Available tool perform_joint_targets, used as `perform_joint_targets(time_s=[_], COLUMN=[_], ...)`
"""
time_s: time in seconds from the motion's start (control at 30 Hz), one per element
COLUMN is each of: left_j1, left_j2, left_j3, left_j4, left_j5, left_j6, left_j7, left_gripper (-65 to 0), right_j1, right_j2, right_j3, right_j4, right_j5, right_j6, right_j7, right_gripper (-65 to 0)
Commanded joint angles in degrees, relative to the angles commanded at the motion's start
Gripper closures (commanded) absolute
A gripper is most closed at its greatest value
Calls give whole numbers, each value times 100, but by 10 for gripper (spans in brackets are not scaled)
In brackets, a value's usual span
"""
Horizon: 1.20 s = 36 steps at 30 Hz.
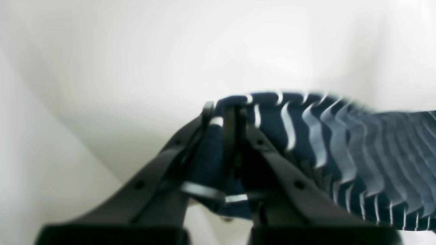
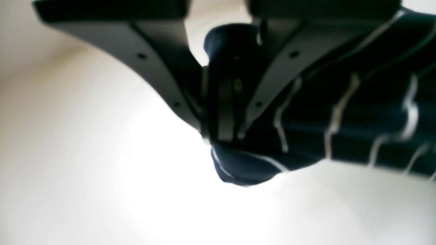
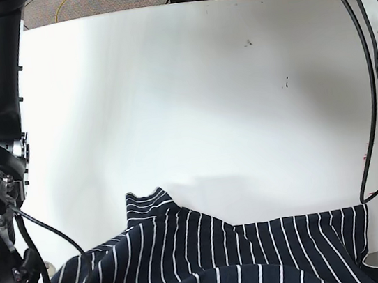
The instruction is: Layout the t-shirt on the table in an organized manner, then fold the t-shirt properly
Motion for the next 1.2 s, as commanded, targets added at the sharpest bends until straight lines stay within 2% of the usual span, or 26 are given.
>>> perform_joint_targets(time_s=[0.57, 0.73, 0.8, 0.97, 1.1, 1.2], left_j1=[586, 1025, 1298, 1825, 2063, 2133], left_j2=[-9, -132, -220, -264, -457, -466], left_j3=[-18, -105, -220, -290, -352, -404], left_j4=[0, 132, 308, 422, 422, 396], left_j5=[9, 9, 9, 9, 9, 9], left_j6=[-9, -9, -9, -18, -18, -18], left_j7=[-18, 9, 9, 9, -26, -26], left_gripper=[0, 0, 0, 0, 0, 0], right_j1=[-633, -1011, -1240, -1688, -1829, -1846], right_j2=[9, 290, 396, 413, 431, 431], right_j3=[9, 26, 229, 870, 923, 923], right_j4=[-44, 9, 26, 18, 18, 0], right_j5=[-9, -18, -18, -18, -18, -18], right_j6=[0, 0, 0, 0, 0, 0], right_j7=[9, -26, -62, -62, -44, -35], right_gripper=[-6, -3, -2, -3, -5, -5])
